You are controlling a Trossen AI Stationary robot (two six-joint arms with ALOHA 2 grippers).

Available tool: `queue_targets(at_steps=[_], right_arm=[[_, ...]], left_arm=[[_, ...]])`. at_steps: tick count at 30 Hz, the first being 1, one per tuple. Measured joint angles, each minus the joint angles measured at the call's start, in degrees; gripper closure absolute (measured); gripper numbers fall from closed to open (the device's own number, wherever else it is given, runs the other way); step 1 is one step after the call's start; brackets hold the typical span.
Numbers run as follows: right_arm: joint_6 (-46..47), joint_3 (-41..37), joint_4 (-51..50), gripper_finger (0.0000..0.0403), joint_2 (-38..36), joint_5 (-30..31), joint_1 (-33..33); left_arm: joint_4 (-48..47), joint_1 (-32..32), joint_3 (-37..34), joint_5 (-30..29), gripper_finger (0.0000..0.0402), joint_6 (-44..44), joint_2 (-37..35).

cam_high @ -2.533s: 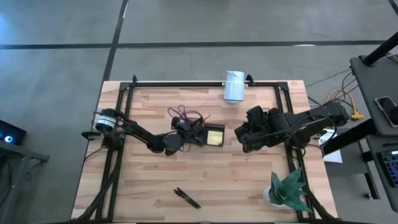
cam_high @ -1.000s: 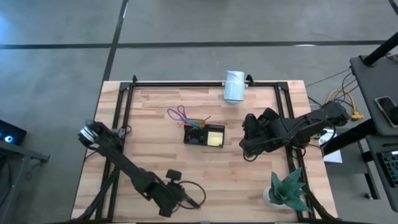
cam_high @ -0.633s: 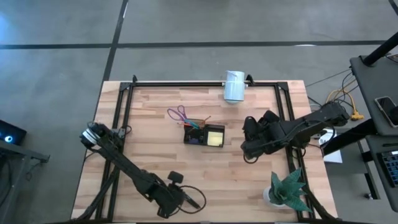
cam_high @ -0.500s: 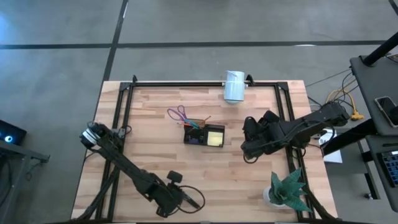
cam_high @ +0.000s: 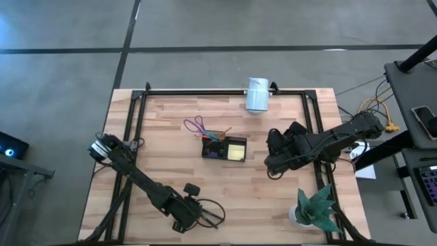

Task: Pick and place office supplies into organizer
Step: Put the left black pen into the black desk organizer

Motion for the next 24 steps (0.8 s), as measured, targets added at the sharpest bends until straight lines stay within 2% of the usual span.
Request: queue_targets(at_steps=[9, 14, 17, 21, 24], right_arm=[[0.0, 0.0, 0.09, 0.0183, 0.0, 0.33, -0.02], [0.04, -0.02, 0.2, 0.0183, 0.0, 0.33, -0.02], [0.09, 0.0, 0.2, 0.0184, 0.0, 0.33, -0.02], [0.66, -0.02, 0.2, 0.0184, 0.0, 1.02, -0.02], [0.66, -0.02, 0.22, 0.0183, 0.0, 1.7, -0.02]], left_arm=[[0.86, 0.21, 0.2, 4.69, 0.0318, 0.34, 2.8], [0.73, 0.17, 0.27, 4.9, 0.032, 0.11, 3.82], [-0.45, 0.39, 0.29, 5.29, 0.034, 0.12, 3.18], [-4.28, 0.44, 0.39, 6.2, 0.0387, 0.82, 2.0], [-7.98, 0.75, 0.88, 8.4, 0.0392, 1.64, 1.67]])
